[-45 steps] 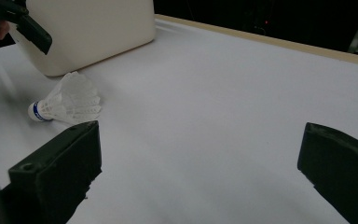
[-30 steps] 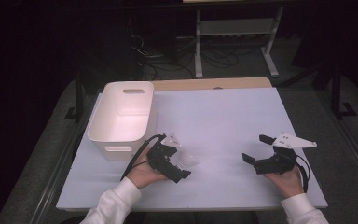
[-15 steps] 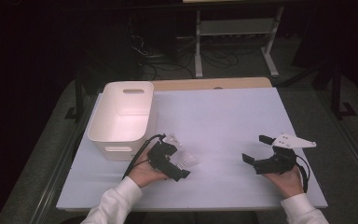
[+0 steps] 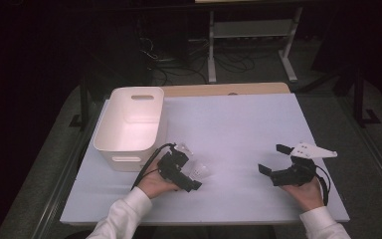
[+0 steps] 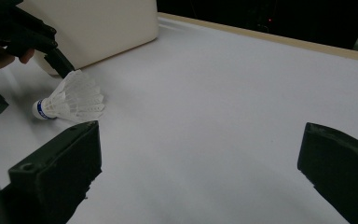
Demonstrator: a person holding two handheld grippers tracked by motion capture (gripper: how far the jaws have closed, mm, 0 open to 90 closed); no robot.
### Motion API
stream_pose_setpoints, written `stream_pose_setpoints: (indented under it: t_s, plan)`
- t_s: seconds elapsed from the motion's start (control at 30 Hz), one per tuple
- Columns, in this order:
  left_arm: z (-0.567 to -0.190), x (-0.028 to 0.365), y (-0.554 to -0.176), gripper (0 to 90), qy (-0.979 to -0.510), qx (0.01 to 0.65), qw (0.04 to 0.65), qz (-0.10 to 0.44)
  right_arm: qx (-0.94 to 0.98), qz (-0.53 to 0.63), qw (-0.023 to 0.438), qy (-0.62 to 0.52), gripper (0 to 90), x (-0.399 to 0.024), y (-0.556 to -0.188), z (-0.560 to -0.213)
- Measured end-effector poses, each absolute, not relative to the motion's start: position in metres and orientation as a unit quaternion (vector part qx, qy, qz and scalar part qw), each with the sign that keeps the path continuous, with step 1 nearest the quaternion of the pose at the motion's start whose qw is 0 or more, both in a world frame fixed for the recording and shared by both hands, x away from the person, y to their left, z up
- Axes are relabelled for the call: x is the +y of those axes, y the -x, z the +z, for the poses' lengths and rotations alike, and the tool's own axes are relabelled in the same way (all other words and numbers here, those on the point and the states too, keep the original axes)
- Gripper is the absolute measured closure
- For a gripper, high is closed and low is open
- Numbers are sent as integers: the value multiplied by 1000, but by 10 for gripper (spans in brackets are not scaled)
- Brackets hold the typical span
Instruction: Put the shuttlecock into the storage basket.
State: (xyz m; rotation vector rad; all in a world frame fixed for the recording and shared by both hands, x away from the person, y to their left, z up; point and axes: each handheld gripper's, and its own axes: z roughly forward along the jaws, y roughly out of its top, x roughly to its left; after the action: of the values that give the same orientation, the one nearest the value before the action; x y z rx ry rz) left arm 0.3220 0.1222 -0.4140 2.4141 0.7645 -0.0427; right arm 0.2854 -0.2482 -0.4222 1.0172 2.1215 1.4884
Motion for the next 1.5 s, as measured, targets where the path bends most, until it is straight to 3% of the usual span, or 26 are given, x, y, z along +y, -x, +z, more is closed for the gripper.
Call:
stream_pose_setpoints:
  t_s: [0.3,0.57,1.5]
  plan:
    - [-417,121,-323,3,-909,299,288,-22,752,526,176,-356,0,-247,-285,-422]
    - [-418,122,-325,71,-908,303,287,-26,755,524,174,-353,0,-245,-284,-421]
    - [-421,120,-323,488,-916,298,269,-23,754,525,176,-353,0,-245,-284,-421]
